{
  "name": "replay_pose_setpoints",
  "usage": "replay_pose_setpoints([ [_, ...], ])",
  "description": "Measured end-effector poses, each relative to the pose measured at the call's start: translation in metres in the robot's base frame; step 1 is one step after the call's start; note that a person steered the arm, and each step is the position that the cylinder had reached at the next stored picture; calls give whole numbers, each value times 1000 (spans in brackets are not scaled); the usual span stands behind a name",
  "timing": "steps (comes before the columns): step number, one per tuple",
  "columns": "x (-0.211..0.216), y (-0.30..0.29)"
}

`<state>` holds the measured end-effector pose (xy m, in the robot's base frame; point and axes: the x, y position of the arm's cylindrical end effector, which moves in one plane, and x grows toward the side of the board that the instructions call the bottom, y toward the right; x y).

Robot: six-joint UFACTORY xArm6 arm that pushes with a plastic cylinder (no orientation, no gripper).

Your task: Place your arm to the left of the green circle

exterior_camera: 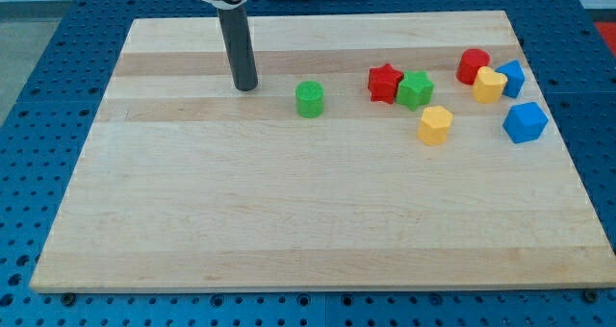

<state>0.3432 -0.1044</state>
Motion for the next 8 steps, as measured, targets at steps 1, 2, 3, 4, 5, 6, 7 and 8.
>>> replay_pose_setpoints([
  [1,14,0],
  [2,32,0],
  [3,42,0],
  [4,42,0],
  [5,51,0],
  [6,79,1],
  [7,91,13],
  [8,91,28],
])
